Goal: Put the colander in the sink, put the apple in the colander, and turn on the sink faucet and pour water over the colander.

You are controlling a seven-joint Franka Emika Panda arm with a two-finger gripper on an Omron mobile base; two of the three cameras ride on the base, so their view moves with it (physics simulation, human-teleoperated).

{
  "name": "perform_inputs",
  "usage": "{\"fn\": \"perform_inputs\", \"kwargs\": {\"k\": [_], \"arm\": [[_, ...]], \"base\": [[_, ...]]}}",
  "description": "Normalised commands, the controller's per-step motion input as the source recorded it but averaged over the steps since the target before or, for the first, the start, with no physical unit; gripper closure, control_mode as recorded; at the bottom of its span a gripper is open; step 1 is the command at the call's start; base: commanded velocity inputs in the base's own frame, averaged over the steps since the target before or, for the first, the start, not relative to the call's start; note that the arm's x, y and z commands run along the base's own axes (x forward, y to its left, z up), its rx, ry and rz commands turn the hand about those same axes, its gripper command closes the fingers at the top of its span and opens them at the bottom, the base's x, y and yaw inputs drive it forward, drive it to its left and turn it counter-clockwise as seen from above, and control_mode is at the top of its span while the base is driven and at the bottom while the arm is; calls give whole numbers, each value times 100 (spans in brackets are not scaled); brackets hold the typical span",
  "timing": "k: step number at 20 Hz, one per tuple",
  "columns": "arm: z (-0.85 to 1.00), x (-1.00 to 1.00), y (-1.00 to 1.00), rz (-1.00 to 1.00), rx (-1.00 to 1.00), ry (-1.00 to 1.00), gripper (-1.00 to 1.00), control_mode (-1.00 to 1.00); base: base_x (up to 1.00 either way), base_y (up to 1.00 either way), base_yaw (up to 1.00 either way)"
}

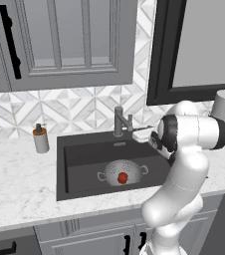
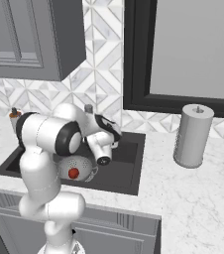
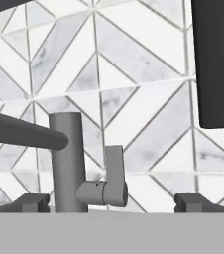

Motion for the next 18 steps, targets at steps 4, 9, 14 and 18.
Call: {"fn": "perform_inputs", "kwargs": {"k": [4,9,14,18], "arm": [[6,7,1,0,10,-27,-100,-100],[23,5,2,0,6,-20,-100,-100],[27,28,0,0,5,-7,-100,-100],[26,22,0,1,1,0,-100,-100]], "base": [[0,0,0],[0,0,0],[0,0,0],[0,0,0]]}}
